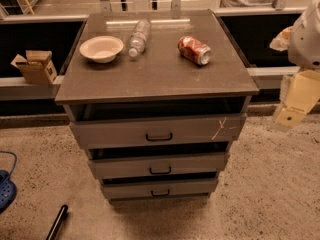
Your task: Open middle drawer
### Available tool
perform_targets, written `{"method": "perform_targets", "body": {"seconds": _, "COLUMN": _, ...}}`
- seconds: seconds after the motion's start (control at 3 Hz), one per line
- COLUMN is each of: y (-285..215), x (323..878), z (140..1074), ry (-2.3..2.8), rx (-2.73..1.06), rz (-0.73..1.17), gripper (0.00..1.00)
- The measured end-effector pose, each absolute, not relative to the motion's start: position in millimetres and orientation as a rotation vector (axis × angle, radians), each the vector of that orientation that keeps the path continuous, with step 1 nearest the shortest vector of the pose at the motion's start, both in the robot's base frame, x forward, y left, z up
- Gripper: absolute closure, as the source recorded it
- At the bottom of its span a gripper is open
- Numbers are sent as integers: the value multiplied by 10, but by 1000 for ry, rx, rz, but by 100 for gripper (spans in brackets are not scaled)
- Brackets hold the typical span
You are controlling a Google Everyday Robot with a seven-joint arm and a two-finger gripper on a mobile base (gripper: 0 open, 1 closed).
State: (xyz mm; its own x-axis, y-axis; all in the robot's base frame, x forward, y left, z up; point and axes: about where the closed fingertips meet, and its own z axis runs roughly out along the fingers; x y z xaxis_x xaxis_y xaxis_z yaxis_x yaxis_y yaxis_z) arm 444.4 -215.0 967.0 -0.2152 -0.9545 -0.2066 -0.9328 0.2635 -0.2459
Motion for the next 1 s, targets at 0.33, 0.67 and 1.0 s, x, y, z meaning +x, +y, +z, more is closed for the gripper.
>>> {"method": "perform_targets", "body": {"seconds": 0.33, "y": -2145, "x": 4523, "z": 9158, "ry": 2198, "rx": -1778, "rz": -20, "gripper": 0}}
{"method": "perform_targets", "body": {"seconds": 0.67, "y": -2108, "x": 4511, "z": 8323, "ry": 2163, "rx": -1892, "rz": 35, "gripper": 0}}
{"method": "perform_targets", "body": {"seconds": 1.0, "y": -2108, "x": 4512, "z": 8323, "ry": 2163, "rx": -1892, "rz": 35, "gripper": 0}}
